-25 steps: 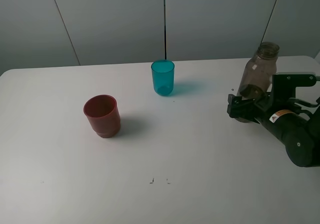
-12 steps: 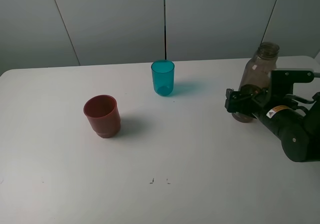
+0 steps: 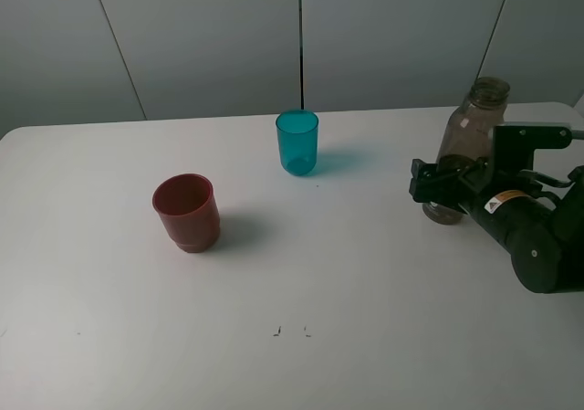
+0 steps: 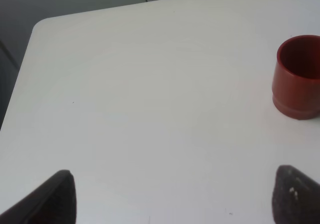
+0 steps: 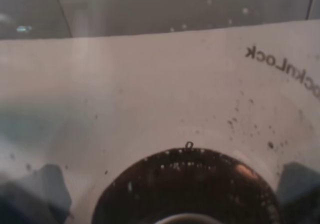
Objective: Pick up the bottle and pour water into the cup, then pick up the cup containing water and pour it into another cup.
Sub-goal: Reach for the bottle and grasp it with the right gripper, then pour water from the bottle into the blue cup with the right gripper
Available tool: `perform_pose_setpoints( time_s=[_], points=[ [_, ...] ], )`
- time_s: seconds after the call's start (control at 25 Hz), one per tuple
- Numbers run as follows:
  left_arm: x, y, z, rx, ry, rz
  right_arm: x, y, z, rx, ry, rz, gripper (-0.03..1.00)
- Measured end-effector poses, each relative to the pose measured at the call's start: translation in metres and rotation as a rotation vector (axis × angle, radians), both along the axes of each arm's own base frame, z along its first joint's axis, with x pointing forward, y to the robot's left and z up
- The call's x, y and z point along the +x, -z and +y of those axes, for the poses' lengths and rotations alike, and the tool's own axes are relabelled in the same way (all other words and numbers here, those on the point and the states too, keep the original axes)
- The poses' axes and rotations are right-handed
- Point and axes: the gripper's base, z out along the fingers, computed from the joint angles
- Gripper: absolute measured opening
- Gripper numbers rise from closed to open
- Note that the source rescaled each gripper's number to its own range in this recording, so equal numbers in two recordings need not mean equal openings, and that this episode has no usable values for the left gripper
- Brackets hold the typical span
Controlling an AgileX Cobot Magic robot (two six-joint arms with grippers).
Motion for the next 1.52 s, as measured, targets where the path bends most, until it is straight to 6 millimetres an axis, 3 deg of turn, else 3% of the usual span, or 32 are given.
perform_pose_setpoints(
  time_s=[0.28, 0.32, 0.36, 0.4, 0.44, 0.48, 1.24, 1.36, 1.52],
  points=[
    [0.0, 0.0, 0.0, 0.0, 0.0, 0.0, 0.0, 0.0, 0.0, 0.0, 0.0, 0.0, 0.98],
    [0.0, 0.0, 0.0, 0.0, 0.0, 0.0, 0.0, 0.0, 0.0, 0.0, 0.0, 0.0, 0.86],
    [0.0, 0.0, 0.0, 0.0, 0.0, 0.0, 0.0, 0.0, 0.0, -0.002, -0.001, 0.0, 0.68],
    [0.0, 0.0, 0.0, 0.0, 0.0, 0.0, 0.0, 0.0, 0.0, -0.005, -0.002, 0.0, 0.26],
    [0.0, 0.0, 0.0, 0.002, 0.001, 0.0, 0.0, 0.0, -0.001, -0.007, 0.005, -0.001, 0.0],
    [0.0, 0.0, 0.0, 0.002, 0.001, 0.0, 0.0, 0.0, -0.001, -0.007, 0.005, -0.001, 0.04],
    [0.0, 0.0, 0.0, 0.002, 0.001, 0.0, 0.0, -0.002, 0.002, -0.002, -0.024, -0.004, 0.04],
    [0.0, 0.0, 0.0, 0.002, 0.001, 0.0, 0.0, -0.013, 0.004, 0.013, -0.046, -0.014, 0.02],
    [0.0, 0.0, 0.0, 0.002, 0.001, 0.0, 0.002, -0.042, 0.005, -0.004, -0.066, -0.098, 0.02]
  ],
)
